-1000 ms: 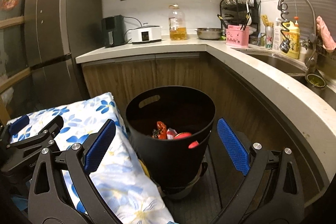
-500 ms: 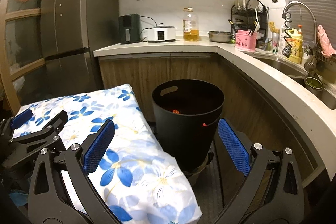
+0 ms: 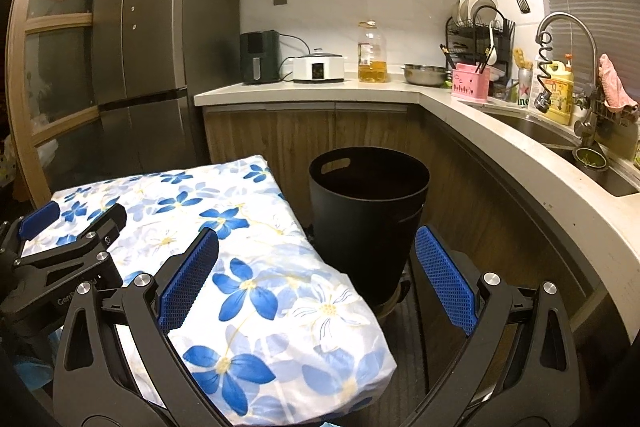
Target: Collect trash
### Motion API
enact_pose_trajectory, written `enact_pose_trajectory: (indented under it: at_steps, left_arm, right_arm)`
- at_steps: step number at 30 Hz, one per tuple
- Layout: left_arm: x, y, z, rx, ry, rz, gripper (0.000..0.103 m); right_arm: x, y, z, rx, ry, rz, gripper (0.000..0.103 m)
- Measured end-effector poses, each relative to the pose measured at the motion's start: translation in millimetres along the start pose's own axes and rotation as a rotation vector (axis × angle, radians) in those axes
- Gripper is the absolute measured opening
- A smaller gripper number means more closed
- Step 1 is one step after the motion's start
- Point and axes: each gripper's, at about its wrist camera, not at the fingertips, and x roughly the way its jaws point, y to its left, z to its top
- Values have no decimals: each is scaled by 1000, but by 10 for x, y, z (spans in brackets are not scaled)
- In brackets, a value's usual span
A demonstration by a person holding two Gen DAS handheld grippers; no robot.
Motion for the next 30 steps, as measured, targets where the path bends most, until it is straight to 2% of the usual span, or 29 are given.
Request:
enact_pose_trajectory:
  at_steps: [12,30]
  left_arm:
    - [-159,90,-57,-4,-6,-6,97]
    - [-146,162,-64,-15,0,-13,97]
  right_arm:
    - [-215,135,-35,-24,-30,-12,97]
    - [-226,170,-9,-22,-36,-16,97]
